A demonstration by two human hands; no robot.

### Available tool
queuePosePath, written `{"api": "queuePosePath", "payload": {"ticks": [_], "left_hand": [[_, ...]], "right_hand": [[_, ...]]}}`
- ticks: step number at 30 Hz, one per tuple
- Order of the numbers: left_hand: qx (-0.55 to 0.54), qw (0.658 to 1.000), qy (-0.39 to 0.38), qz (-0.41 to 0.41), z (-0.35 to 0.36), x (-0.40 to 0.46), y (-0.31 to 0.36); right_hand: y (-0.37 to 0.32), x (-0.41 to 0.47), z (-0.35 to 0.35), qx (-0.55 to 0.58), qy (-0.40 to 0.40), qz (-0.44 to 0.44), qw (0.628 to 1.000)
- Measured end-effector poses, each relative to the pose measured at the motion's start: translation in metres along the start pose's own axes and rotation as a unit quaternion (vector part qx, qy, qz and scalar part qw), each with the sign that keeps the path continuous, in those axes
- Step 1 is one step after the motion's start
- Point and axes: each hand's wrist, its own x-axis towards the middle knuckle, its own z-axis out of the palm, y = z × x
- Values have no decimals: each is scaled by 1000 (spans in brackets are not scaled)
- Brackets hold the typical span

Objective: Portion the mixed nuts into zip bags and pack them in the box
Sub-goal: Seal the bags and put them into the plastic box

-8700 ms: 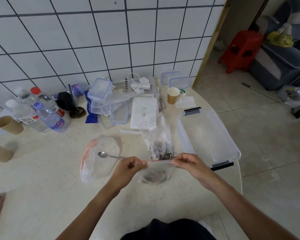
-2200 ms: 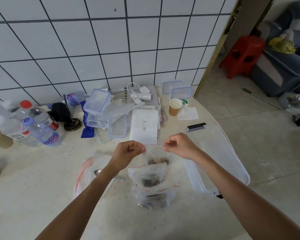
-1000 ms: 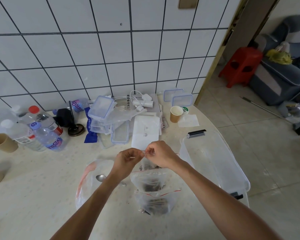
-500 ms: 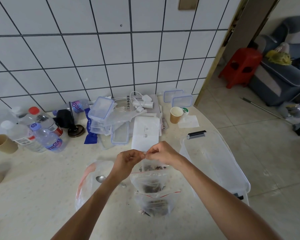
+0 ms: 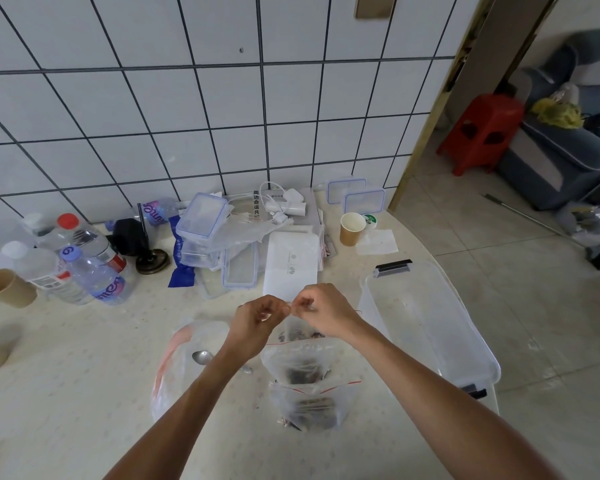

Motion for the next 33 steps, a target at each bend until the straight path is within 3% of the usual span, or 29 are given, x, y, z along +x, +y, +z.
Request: {"api": "queuePosePath", "payload": {"ticks": [8, 18, 28, 33], "left_hand": [[-45, 999, -14, -28, -4, -3, -5], [-95, 993, -12, -70, -8, -2, -6], [-129, 987, -2, -97, -12, -12, -11], [-102, 991, -29, -79, -18, -20, -19]], "right_hand": [[18, -17, -6, -114, 40, -110, 987], [45, -33, -29, -101, 57, -94, 989], [59, -44, -35, -31, 78, 13, 996], [51, -44, -22, -2, 27, -14, 1000]]}}
